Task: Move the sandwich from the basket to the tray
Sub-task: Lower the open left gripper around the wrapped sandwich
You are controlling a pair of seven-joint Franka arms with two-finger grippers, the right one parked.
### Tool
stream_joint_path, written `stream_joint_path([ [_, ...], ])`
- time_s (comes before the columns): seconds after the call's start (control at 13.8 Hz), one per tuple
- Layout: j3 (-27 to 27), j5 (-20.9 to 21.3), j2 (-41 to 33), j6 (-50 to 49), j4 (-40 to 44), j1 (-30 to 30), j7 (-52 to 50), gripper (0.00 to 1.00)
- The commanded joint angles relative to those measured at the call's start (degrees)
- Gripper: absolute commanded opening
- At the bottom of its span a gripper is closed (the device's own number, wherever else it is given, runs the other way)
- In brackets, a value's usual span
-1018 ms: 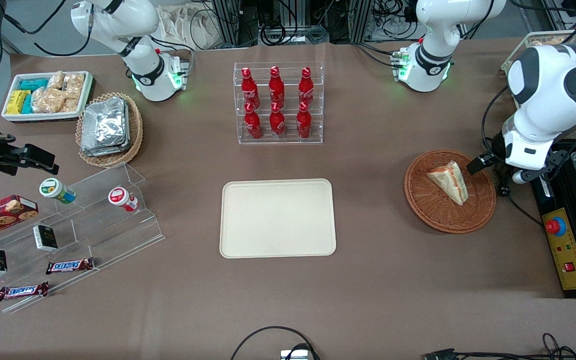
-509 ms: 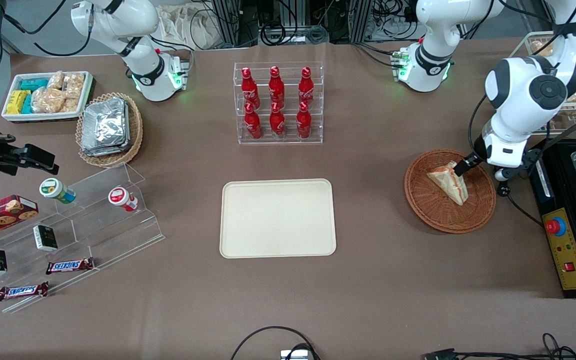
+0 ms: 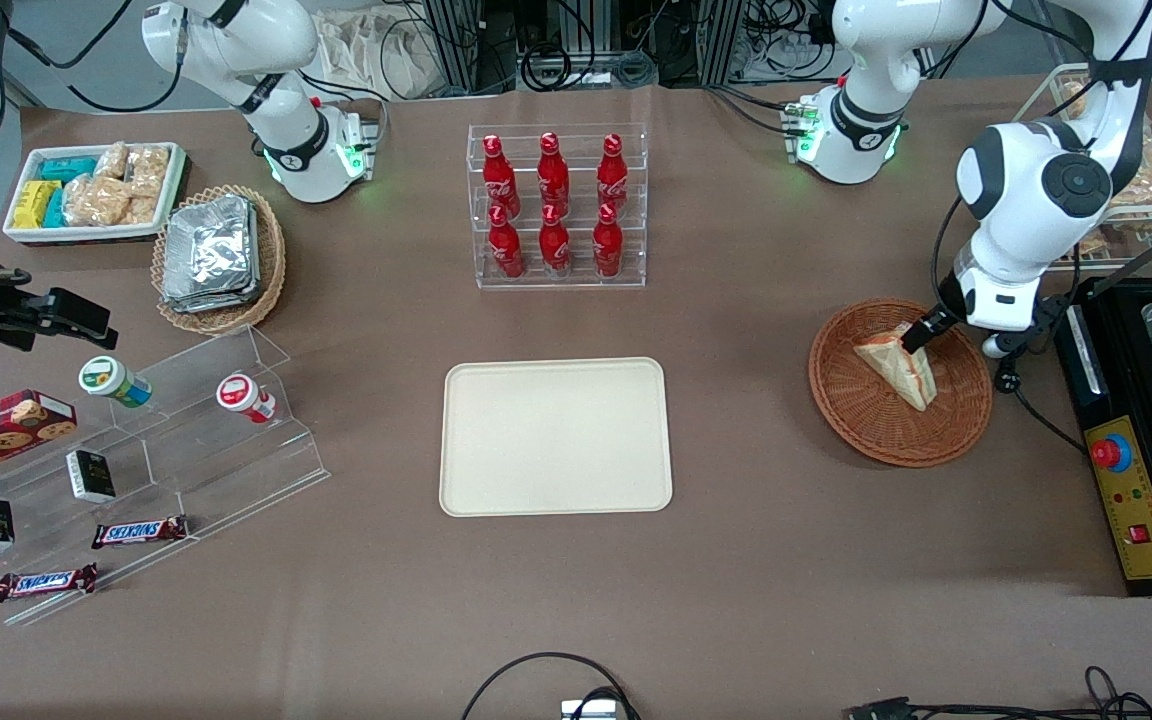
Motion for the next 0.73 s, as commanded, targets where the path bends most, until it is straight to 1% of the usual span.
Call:
stream_joint_path([
  [0.0,-0.2,-1.3,2.6,5.9,-2.0,0.2,-0.8,1.0],
  [0.44,-0.2,-1.3,8.2,15.9,-4.7,-0.2,-2.3,1.0],
  [0.65,-0.3,-1.3,10.0,17.6,-4.7,-0.5,-3.6,1.0],
])
